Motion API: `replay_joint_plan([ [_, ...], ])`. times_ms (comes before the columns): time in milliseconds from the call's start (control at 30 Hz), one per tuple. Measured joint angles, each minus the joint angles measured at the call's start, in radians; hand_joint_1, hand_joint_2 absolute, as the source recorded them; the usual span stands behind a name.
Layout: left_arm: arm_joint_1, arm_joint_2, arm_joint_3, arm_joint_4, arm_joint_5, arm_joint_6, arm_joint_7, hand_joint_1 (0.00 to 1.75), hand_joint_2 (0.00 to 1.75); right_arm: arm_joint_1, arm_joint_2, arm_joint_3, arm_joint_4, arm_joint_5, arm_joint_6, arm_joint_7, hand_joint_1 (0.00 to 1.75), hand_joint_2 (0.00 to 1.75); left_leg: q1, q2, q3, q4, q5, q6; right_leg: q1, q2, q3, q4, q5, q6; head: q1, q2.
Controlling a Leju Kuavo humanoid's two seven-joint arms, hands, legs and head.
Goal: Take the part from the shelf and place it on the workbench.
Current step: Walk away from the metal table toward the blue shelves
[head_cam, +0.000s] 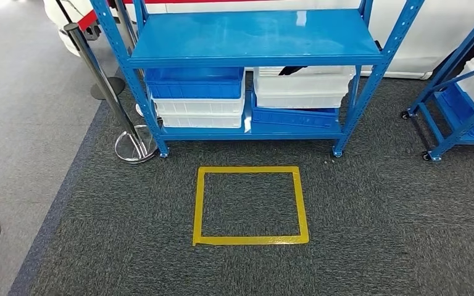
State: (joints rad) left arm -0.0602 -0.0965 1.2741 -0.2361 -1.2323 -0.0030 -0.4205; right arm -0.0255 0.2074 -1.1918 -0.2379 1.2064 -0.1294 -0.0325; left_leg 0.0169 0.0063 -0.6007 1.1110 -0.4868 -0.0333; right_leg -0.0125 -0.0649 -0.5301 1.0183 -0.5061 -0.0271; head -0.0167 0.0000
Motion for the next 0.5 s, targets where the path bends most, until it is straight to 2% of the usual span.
replay_joint_plan([
  [33,0.000,0.000,0.000,0.000,0.000,-0.001,-0.002,0.00,0.00,-0.002,0.000,-0.004,0.000,-0.001,0.000,-0.002,0.00,0.00,-0.003,0.006,0.030,-0.055,0.011,0.007,0.001,-0.004,0.004,-0.001,-0.005,0.006,0.001,0.000],
  [67,-0.001,0.001,0.000,0.000,0.000,-0.002,-0.003,0.00,0.00,-0.003,0.000,-0.006,0.000,-0.001,0.000,-0.003,0.00,0.00,-0.006,0.011,0.048,-0.090,0.010,0.016,0.002,-0.007,0.008,-0.004,-0.009,0.013,0.001,0.000],
  [167,0.003,0.002,0.000,0.000,0.000,-0.004,-0.006,0.00,0.00,-0.007,0.000,-0.010,0.000,-0.001,0.000,-0.005,0.00,0.00,-0.006,0.004,0.070,-0.118,-0.006,0.040,-0.001,-0.006,0.022,0.008,-0.002,0.036,0.003,0.000],
  [200,0.005,0.002,0.001,0.000,0.000,-0.004,-0.006,0.00,0.00,-0.007,0.000,-0.011,0.000,-0.002,0.000,-0.006,0.00,0.00,-0.005,0.001,0.081,-0.123,-0.006,0.047,-0.004,0.005,0.020,0.026,-0.004,0.041,0.005,0.000],
  [233,0.006,0.002,0.001,-0.001,0.000,-0.005,-0.007,0.00,0.00,-0.006,0.000,-0.013,0.000,-0.002,0.000,-0.007,0.00,0.00,-0.004,-0.002,0.093,-0.125,-0.007,0.055,-0.006,0.020,0.005,0.054,-0.017,0.045,0.007,0.000],
  [267,0.005,0.002,0.001,-0.001,0.000,-0.005,-0.007,0.00,0.00,-0.005,0.000,-0.014,0.000,-0.002,0.000,-0.008,0.00,0.00,-0.004,-0.004,0.104,-0.127,-0.009,0.060,-0.008,0.037,-0.024,0.101,-0.037,0.047,0.010,0.000],
  [333,0.003,0.002,0.001,-0.001,0.000,-0.006,-0.008,0.00,0.00,-0.003,0.000,-0.016,0.000,-0.002,0.000,-0.009,0.00,0.00,-0.004,-0.009,0.120,-0.127,-0.021,0.064,-0.009,0.058,-0.110,0.219,-0.081,0.053,0.013,0.000],
  [367,0.003,0.002,0.001,-0.001,0.000,-0.007,-0.008,0.00,0.00,-0.001,0.000,-0.017,0.000,-0.002,0.000,-0.009,0.00,0.00,-0.004,-0.014,0.130,-0.127,-0.030,0.064,-0.010,0.060,-0.150,0.260,-0.095,0.055,0.014,0.000],
  [400,0.004,0.002,0.001,-0.001,0.000,-0.007,-0.008,0.00,0.00,0.001,0.000,-0.017,0.000,-0.002,0.002,-0.010,0.00,0.00,-0.004,-0.019,0.142,-0.127,-0.040,0.062,-0.010,0.061,-0.175,0.272,-0.097,0.057,0.014,0.000],
  [433,0.006,0.002,0.001,-0.001,0.000,-0.008,-0.007,0.00,0.00,0.004,0.000,-0.017,0.000,-0.002,0.003,-0.010,0.00,0.00,-0.002,-0.025,0.158,-0.127,-0.052,0.059,-0.011,0.061,-0.184,0.250,-0.084,0.058,0.014,0.000],
  [467,0.007,0.001,0.001,-0.001,0.000,-0.009,-0.007,0.00,0.00,0.009,0.000,-0.018,0.000,-0.002,0.005,-0.011,0.00,0.00,-0.001,-0.030,0.175,-0.127,-0.066,0.056,-0.012,0.061,-0.181,0.203,-0.051,0.057,0.015,0.000],
  [500,0.008,0.001,0.001,-0.001,0.000,-0.010,-0.006,0.00,0.00,0.014,0.000,-0.018,0.000,-0.002,0.007,-0.011,0.00,0.00,0.000,-0.034,0.191,-0.126,-0.080,0.051,-0.012,0.062,-0.176,0.143,0.006,0.055,0.017,0.000],
])
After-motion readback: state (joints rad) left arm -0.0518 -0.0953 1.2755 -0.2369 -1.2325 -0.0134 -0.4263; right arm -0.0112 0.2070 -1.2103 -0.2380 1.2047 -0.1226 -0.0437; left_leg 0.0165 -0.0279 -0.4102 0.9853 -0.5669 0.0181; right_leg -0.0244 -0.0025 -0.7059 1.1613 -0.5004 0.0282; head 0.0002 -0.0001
